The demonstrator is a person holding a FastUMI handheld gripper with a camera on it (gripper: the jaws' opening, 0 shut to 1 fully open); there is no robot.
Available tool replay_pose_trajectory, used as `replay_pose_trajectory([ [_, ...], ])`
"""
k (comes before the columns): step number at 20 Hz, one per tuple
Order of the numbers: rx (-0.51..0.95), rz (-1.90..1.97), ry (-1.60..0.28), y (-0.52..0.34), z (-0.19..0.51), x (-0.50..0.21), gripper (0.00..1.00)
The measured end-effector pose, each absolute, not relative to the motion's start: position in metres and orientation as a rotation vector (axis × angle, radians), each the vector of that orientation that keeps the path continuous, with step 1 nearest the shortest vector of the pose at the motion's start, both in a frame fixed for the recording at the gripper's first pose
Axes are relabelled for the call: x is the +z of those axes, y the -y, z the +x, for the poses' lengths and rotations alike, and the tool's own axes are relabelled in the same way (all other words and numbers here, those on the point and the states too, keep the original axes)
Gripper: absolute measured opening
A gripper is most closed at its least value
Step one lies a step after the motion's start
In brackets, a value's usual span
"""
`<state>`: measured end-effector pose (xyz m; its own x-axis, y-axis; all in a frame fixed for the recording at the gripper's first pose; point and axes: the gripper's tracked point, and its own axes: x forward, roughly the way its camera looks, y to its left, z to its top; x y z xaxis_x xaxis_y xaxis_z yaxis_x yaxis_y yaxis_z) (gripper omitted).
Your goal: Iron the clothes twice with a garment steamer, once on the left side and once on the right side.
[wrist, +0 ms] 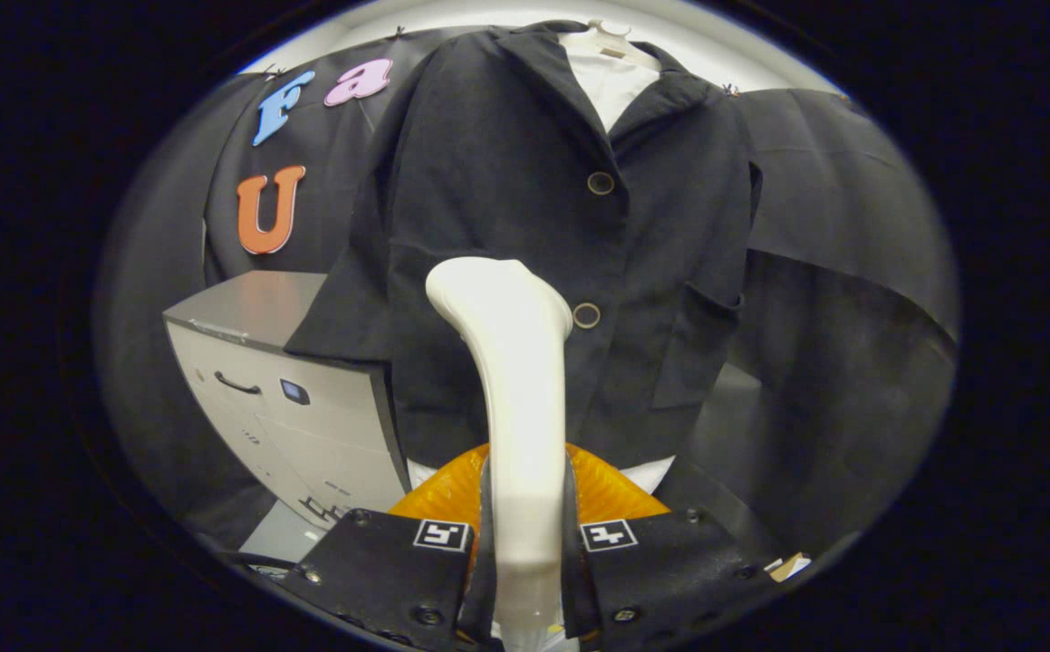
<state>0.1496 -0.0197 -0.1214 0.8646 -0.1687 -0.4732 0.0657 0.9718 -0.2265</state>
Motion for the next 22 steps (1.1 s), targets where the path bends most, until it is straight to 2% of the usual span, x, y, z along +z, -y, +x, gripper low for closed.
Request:
replay_pose_trajectory([
  [12,-0.192,-0.23,-0.693,0.033,0.121,-0.219,0.32],
  [22,-0.235,-0.21,-0.79,0.039,0.099,-0.265,0.32],
])
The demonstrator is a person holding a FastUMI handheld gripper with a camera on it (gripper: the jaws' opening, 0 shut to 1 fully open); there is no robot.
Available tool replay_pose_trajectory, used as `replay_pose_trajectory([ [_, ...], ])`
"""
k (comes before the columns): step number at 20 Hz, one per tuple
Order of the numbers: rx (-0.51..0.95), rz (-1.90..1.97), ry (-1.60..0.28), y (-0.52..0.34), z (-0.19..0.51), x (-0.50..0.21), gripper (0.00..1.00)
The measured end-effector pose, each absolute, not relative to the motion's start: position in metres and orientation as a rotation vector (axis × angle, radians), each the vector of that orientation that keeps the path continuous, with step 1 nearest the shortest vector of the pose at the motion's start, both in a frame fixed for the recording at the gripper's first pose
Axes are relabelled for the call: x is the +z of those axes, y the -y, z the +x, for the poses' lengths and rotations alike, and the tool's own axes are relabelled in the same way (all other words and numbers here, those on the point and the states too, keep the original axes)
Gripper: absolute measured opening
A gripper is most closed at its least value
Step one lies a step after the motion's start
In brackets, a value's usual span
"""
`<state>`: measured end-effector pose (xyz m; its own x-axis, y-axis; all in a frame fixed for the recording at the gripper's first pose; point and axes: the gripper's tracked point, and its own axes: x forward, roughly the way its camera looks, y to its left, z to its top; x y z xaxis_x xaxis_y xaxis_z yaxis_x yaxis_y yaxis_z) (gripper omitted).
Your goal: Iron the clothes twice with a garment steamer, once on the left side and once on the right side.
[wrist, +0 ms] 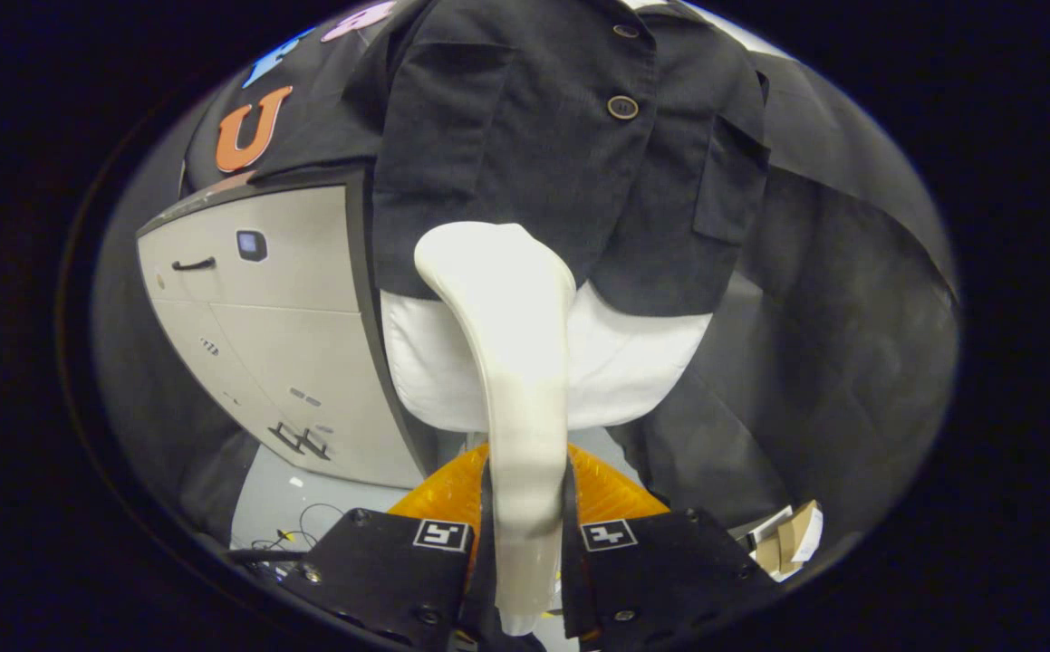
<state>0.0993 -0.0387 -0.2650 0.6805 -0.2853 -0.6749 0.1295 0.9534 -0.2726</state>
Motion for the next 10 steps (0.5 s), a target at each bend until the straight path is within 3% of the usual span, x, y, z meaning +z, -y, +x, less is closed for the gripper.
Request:
replay_pose_trajectory([
  [5,-0.236,-0.149,-0.787,0.043,0.085,-0.255,0.31],
  [10,-0.251,-0.087,-0.686,0.063,0.077,-0.185,0.32],
])
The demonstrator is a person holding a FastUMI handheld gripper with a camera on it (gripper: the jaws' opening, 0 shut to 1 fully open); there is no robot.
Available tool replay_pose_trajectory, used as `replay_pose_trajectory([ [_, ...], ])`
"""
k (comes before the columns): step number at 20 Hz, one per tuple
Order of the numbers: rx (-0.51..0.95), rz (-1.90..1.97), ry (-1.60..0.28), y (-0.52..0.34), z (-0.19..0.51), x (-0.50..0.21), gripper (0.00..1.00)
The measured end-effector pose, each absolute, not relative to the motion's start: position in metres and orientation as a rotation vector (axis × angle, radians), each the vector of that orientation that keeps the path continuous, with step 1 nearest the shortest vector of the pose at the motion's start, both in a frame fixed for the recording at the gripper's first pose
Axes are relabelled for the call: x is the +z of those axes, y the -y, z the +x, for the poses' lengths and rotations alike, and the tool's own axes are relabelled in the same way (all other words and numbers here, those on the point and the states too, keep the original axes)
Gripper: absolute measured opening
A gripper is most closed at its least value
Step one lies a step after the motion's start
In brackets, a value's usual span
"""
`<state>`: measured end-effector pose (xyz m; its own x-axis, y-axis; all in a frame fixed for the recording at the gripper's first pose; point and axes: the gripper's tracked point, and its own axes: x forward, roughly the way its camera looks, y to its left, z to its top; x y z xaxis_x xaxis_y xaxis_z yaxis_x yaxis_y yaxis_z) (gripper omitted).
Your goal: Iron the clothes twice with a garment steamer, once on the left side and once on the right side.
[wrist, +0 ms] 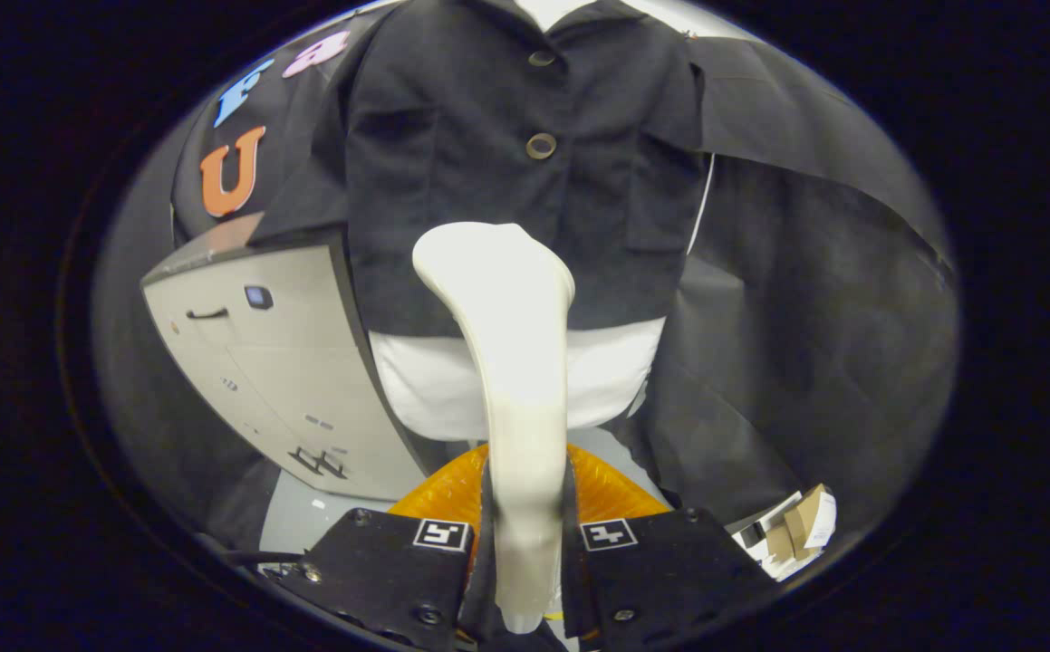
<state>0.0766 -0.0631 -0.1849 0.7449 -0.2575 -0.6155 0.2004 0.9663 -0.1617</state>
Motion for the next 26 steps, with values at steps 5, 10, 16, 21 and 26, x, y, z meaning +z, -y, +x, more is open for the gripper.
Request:
replay_pose_trajectory([
  [5,-0.282,-0.057,-0.535,0.096,0.075,-0.089,0.31],
  [10,-0.231,-0.023,-0.373,0.114,0.1,0.003,0.32],
  [16,-0.175,0.003,-0.202,0.146,0.144,0.084,0.32],
  [21,-0.11,0.028,-0.113,0.16,0.187,0.136,0.31],
  [26,-0.08,0.046,0.011,0.172,0.224,0.193,0.31],
])
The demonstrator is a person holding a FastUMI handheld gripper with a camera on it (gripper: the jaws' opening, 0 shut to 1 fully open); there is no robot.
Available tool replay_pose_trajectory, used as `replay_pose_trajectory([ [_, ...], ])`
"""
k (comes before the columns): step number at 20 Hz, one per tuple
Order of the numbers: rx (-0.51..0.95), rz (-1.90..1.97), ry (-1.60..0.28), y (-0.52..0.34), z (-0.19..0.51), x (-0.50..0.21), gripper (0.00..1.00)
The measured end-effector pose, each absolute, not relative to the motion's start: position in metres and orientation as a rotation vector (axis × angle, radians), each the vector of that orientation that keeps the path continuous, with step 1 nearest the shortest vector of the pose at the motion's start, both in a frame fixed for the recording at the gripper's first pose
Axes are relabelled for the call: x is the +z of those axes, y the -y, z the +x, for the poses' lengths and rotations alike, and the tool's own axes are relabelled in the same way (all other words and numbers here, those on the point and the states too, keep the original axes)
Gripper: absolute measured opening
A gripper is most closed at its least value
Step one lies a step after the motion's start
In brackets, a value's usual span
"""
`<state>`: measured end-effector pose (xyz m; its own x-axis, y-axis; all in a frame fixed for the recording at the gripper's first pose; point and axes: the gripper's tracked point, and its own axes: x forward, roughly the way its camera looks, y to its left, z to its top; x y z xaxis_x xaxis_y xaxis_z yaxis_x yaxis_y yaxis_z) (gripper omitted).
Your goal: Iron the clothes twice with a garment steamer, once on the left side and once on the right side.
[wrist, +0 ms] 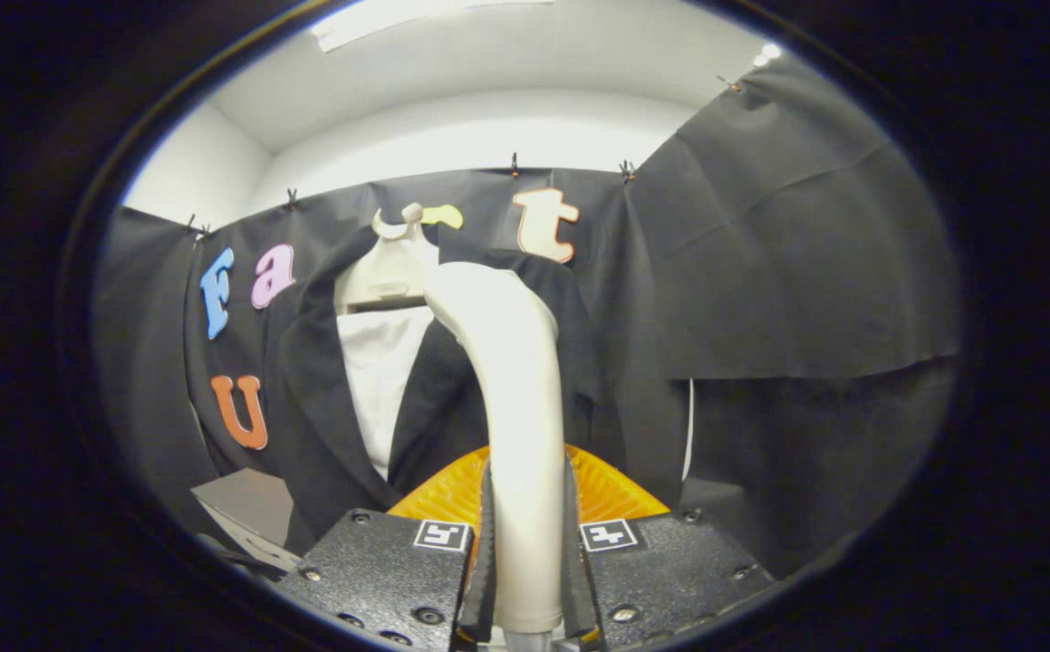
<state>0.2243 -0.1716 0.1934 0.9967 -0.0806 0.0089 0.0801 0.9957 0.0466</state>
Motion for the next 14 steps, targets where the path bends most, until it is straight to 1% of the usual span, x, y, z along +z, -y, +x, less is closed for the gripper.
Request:
replay_pose_trajectory([
  [7,-0.055,0.026,0.1,0.175,0.273,0.232,0.31],
  [11,-0.053,0.01,0.112,0.171,0.284,0.229,0.31],
  [14,-0.048,-0.012,0.094,0.167,0.276,0.215,0.31],
])
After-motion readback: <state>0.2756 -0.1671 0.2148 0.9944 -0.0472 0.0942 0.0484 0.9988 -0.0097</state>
